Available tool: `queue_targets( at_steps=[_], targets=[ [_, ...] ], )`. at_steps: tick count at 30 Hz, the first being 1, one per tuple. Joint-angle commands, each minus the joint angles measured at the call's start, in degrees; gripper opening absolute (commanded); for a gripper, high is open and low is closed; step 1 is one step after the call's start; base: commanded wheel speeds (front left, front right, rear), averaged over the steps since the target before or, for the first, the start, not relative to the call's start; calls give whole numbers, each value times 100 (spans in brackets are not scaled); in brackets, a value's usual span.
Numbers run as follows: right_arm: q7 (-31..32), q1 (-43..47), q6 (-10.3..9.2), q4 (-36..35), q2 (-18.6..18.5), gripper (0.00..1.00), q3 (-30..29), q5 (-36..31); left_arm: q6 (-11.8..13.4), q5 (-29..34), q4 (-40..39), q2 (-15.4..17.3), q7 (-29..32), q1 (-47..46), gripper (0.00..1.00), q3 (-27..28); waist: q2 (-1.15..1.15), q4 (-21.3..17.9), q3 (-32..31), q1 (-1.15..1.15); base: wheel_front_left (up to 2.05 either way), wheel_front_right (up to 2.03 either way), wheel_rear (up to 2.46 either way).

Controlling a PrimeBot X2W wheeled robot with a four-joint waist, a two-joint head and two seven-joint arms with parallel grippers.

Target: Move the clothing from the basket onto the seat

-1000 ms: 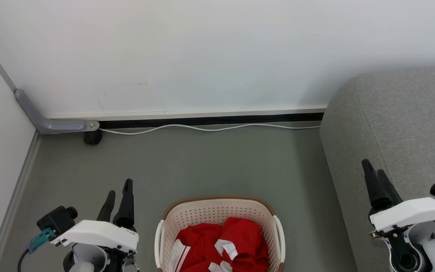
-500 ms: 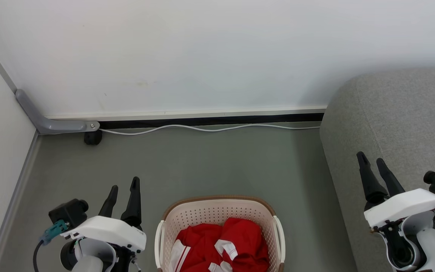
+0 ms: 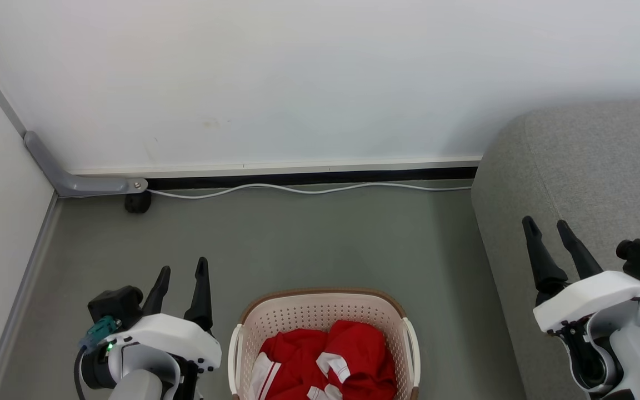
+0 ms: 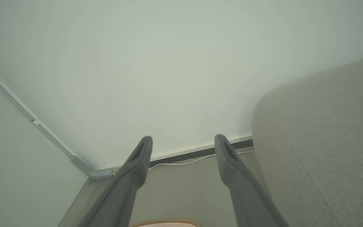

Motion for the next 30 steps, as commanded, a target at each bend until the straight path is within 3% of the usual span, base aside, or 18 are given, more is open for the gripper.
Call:
queue_targets(
  at_steps=[1,24,30],
  targets=[
    [-107,-240,21,-79,-102,100,77,-138,69,152,-142,106,-85,-368,100,101,0,1,1,0,0,0,0],
    [-493,-454,26,52,-218,100,57,-1581,490,1509,-172,144,-473,-489,100,-162,0,-17,38,0,0,0,0],
    [-531,-473,26,85,-182,100,-61,-1675,575,1568,-203,148,-512,-488,100,-143,0,-17,46,0,0,0,0]
  ],
)
